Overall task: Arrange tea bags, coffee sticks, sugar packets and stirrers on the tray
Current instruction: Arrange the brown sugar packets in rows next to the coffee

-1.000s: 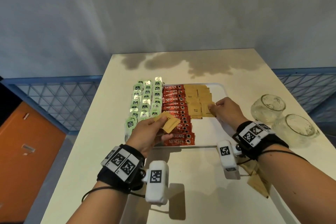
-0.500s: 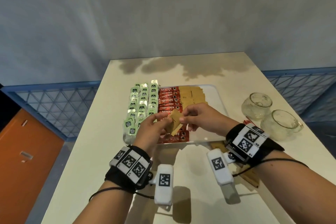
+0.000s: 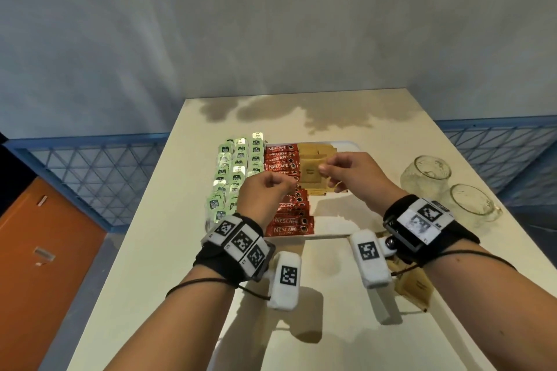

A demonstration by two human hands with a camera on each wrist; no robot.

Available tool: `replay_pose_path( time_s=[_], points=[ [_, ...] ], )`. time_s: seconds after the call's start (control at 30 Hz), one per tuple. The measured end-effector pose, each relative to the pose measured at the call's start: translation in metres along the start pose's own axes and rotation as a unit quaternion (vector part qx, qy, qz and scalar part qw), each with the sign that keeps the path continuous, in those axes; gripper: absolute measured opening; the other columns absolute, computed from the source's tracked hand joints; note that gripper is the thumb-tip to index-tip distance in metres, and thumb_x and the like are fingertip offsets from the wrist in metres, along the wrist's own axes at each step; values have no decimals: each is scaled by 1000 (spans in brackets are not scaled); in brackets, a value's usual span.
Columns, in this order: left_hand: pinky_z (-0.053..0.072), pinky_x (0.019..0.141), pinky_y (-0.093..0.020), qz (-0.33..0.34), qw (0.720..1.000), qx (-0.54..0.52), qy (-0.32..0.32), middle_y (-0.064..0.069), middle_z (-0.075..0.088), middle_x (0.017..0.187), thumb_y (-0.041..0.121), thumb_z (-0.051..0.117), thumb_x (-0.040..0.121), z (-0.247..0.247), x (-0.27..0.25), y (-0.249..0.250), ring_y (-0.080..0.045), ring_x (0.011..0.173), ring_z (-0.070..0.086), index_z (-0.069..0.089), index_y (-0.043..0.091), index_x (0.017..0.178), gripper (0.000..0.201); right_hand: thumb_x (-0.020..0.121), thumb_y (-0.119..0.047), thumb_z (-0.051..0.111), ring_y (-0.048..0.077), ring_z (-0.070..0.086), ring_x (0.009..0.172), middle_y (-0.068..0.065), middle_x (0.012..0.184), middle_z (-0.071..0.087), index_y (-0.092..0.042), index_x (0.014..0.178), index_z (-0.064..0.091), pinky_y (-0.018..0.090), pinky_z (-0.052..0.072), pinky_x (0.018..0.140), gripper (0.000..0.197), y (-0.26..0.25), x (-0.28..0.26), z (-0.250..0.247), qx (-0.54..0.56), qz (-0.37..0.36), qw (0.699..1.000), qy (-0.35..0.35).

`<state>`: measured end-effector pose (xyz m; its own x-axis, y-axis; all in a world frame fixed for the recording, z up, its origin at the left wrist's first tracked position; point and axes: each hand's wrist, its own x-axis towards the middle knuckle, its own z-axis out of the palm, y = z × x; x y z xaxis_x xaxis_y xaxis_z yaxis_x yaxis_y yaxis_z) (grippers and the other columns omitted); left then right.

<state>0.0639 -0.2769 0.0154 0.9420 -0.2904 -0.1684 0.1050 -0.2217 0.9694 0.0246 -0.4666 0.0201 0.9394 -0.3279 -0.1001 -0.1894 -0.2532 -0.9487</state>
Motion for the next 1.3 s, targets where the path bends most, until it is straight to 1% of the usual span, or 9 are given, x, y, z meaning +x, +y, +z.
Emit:
replay_pose_path(
  time_s=[0.07, 0.23, 0.37, 0.63, 0.83, 0.93, 1.03, 1.13, 1.3],
  points=[
    [49, 66, -23, -8, 1000, 10, 17, 1, 73, 84, 16, 71, 86, -4, 4, -7, -14, 75, 66, 70, 18, 81, 6, 94, -13, 64, 13, 56, 59, 8, 80, 66, 3, 99, 69, 23, 48, 54, 18, 20, 5, -4, 5, 47, 998, 35],
    [47, 65, -22, -14, 999, 37, 30, 2, 73, 86, 16, 69, 87, -13, 5, -25, -13, 76, 67, 70, 18, 83, 4, 92, -11, 66, 17, 48, 48, 14, 65, 57, 3, 86, 65, 25, 37, 44, 15, 65, 13, 4, 21, 162, 987, 5],
    [50, 65, -25, -16, 998, 53, 29, 3, 74, 83, 18, 69, 87, -17, 10, -41, -14, 75, 68, 70, 19, 84, 3, 90, -14, 70, 17, 46, 44, 11, 63, 56, -1, 80, 62, 23, 35, 39, 18, 71, 27, 9, -3, 164, 986, 28],
    [49, 62, -26, -17, 997, 71, 34, 4, 74, 83, 23, 69, 87, -21, 15, -53, -14, 75, 69, 70, 20, 85, 3, 86, -23, 76, 23, 50, 44, 8, 57, 55, -10, 69, 55, 29, 42, 45, 30, 69, 39, 14, -81, 177, 980, 46],
    [55, 72, -29, 55, 989, 135, -10, 7, 72, 85, 24, 71, 88, -13, 6, -39, -10, 81, 68, 70, 26, 85, 3, 84, -34, 77, 20, 55, 45, 9, 63, 62, -10, 77, 53, 27, 45, 42, 34, 48, 23, -19, -76, 141, 986, 45],
    [52, 80, -26, 107, 969, 215, -58, 13, 68, 96, 22, 69, 90, 7, -8, -38, -4, 87, 63, 72, 27, 96, 9, 81, -25, 80, 15, 60, 53, 7, 68, 63, -2, 84, 62, 24, 49, 45, 29, 42, 0, -56, -129, 108, 985, 39],
    [49, 83, -25, 174, 932, 287, -138, 8, 62, 108, 23, 65, 92, 43, -26, -39, -3, 85, 59, 72, 26, 107, 16, 78, -13, 82, 16, 60, 55, 12, 73, 64, 1, 87, 66, 23, 48, 47, 24, 53, -30, -88, -160, 109, 981, 1],
    [51, 85, -32, 217, 887, 351, -208, 3, 61, 116, 29, 61, 94, 82, -39, -37, -12, 92, 62, 72, 25, 113, 22, 75, -12, 84, 15, 64, 58, 14, 81, 68, -7, 91, 68, 24, 50, 51, 23, 64, -53, -107, -209, 123, 969, -38],
    [52, 79, -35, 232, 806, 480, -259, -1, 57, 115, 33, 55, 95, 110, -48, -49, -24, 101, 61, 71, 27, 114, 25, 61, -24, 92, 7, 59, 83, -6, 98, 63, -21, 103, 66, 20, 48, 64, 50, 75, -78, -110, -351, 116, 925, -85]
  ],
)
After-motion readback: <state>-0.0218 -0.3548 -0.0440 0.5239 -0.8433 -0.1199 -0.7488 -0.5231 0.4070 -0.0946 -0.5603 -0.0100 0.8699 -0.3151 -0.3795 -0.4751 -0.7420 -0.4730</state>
